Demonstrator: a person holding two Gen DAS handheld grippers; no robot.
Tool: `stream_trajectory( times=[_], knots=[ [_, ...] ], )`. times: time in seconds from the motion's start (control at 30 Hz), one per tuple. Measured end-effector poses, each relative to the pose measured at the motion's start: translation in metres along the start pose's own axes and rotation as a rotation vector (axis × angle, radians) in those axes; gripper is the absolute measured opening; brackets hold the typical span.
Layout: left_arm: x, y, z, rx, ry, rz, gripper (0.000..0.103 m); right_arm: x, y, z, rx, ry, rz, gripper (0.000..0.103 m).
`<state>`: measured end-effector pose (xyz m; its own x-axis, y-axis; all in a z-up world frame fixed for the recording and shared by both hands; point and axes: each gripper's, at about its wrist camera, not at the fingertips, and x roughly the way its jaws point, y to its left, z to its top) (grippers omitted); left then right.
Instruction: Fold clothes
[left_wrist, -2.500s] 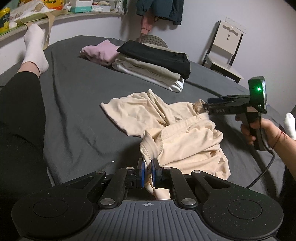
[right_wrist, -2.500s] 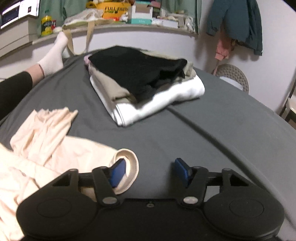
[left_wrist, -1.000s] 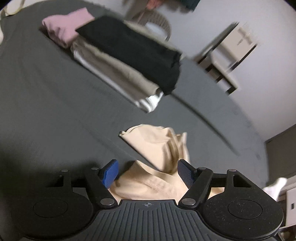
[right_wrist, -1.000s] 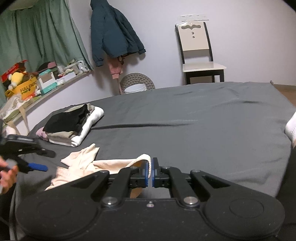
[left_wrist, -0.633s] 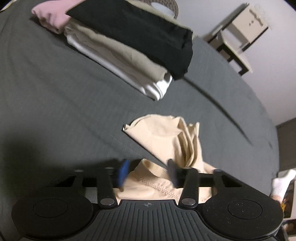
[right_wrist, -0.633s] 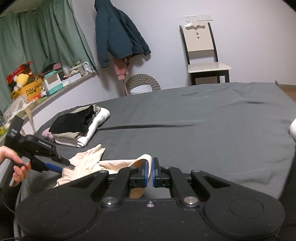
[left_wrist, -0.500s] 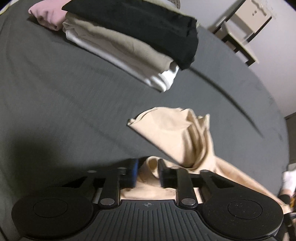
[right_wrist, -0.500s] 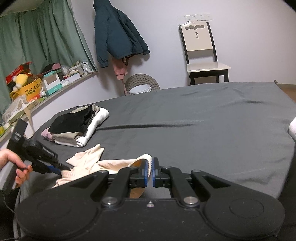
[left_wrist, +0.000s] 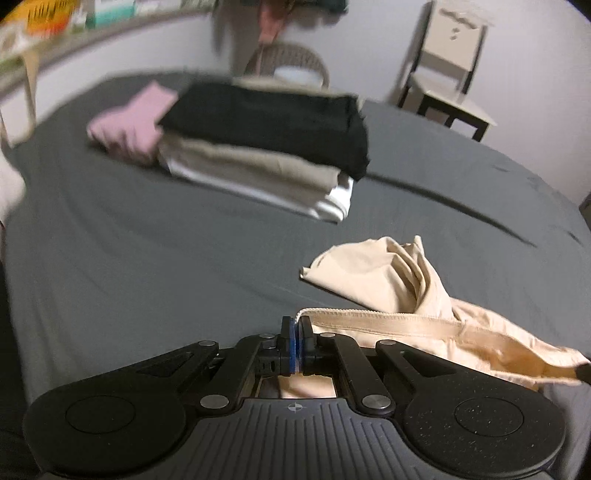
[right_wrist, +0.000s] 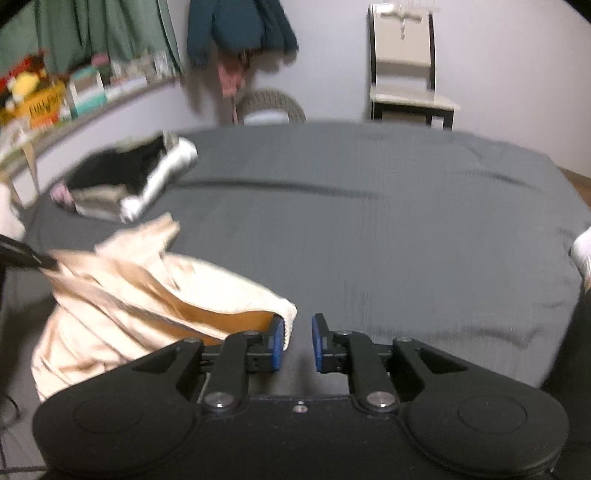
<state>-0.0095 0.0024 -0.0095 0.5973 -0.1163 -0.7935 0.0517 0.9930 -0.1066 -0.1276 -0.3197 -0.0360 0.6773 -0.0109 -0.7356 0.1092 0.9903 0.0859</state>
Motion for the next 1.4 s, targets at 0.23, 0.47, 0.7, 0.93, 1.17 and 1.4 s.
stream_trajectory(
  times=[0.23,0.47,0.7,0.93,1.17,1.4],
  knots=[
    [-0.029,0.0,-0.013,0.059,-0.061,-0.027,0.001,0.008,0.024,-0.008,-0.141,0.029,-0.082,0.048],
    [-0.036,-0.002,-0.017,0.07,-0.08,-0.037,0.001,0.013,0.058,-0.021,-0.365,0.013,-0.178,0.049],
    [-0.035,-0.006,-0.02,0.084,-0.084,-0.041,0.001,0.029,0.103,-0.051,-0.759,-0.107,-0.387,0.037],
    [-0.045,-0.01,-0.024,0.133,-0.135,-0.009,0.001,0.02,0.088,-0.031,-0.608,-0.14,-0.441,0.006],
    [-0.077,-0.032,-0.022,0.286,-0.26,0.024,0.001,-0.036,0.044,0.009,-0.209,-0.255,-0.304,0.006],
    [-0.137,-0.048,-0.005,0.489,-0.389,0.026,0.001,-0.11,0.027,0.037,-0.069,-0.421,-0.298,0.006]
  ],
)
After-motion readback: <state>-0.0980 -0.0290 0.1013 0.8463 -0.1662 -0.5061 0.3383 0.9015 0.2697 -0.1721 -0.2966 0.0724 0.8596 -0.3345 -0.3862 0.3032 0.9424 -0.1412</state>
